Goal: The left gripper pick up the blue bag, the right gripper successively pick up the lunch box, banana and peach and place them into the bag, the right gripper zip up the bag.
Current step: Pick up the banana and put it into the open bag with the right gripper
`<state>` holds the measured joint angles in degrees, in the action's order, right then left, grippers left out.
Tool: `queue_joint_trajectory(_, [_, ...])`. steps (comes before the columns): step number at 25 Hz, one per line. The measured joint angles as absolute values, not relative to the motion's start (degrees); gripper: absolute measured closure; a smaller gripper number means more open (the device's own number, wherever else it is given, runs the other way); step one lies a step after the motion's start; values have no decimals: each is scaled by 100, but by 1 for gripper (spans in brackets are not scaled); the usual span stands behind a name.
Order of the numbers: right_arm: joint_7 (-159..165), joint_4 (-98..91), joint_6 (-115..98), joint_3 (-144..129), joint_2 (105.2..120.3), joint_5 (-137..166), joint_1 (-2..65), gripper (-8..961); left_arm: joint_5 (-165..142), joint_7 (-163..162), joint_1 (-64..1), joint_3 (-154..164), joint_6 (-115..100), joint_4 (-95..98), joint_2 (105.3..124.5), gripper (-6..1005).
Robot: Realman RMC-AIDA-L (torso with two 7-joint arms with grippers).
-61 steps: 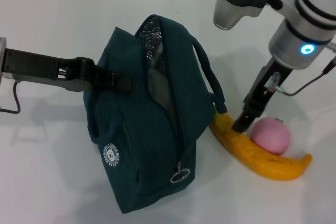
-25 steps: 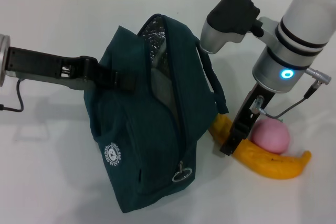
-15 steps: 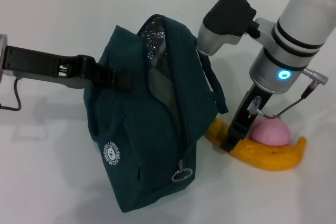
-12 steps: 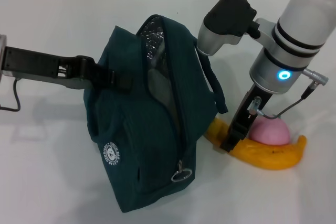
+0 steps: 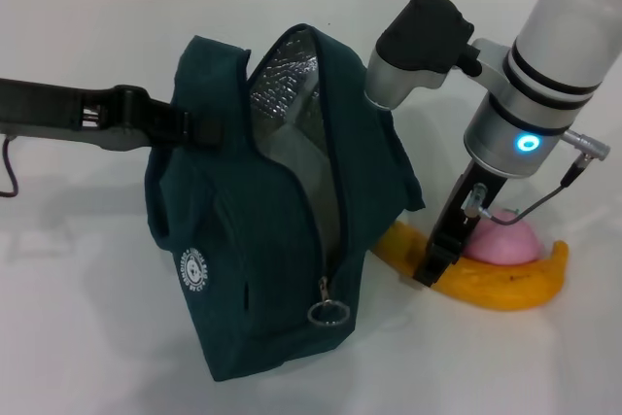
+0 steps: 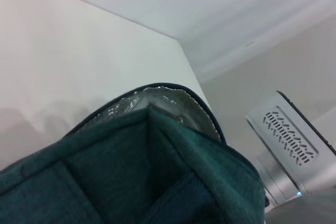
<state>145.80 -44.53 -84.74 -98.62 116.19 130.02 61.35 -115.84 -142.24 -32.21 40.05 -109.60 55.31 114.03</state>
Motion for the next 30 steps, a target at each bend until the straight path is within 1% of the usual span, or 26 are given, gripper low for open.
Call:
queue_joint_trajectory(5, [14564,-4587,-8631,-9831,11617,13028,6124,500,-11584,-14222,-3153,3999,-10970,5528,11399,946])
queue_joint_trajectory(9, [14559,-4868,-8959,-9657,11581,13074,6048,510,-11584,-14221,-3147,3999,-10975,5528,11393,946])
queue_joint_trajectory(14, [14512,-5313,-9496,-9056,11536,13271,5822,523,-11584,-14220,-3143,3998,-10978,5528,11390,946])
queue_joint_trajectory(20, [14270,-5573,-10129,-8140,11526,13521,5627,525,-11584,-14220,-3137,3999,-10978,5528,11381,946])
queue_joint_trajectory(23, [14164,-5615,-10315,-7872,11470,13540,5533,526,-11584,-14220,-3137,3998,-10978,5528,11381,946])
queue_joint_trajectory(27, [14009,-5627,-10500,-7264,11344,13543,5384,525,-11584,-14221,-3137,3999,-10977,5528,11382,946])
queue_joint_trajectory(30, [13804,-5644,-10769,-6558,11292,13518,5331,525,-11584,-14221,-3138,3999,-10977,5528,11381,946])
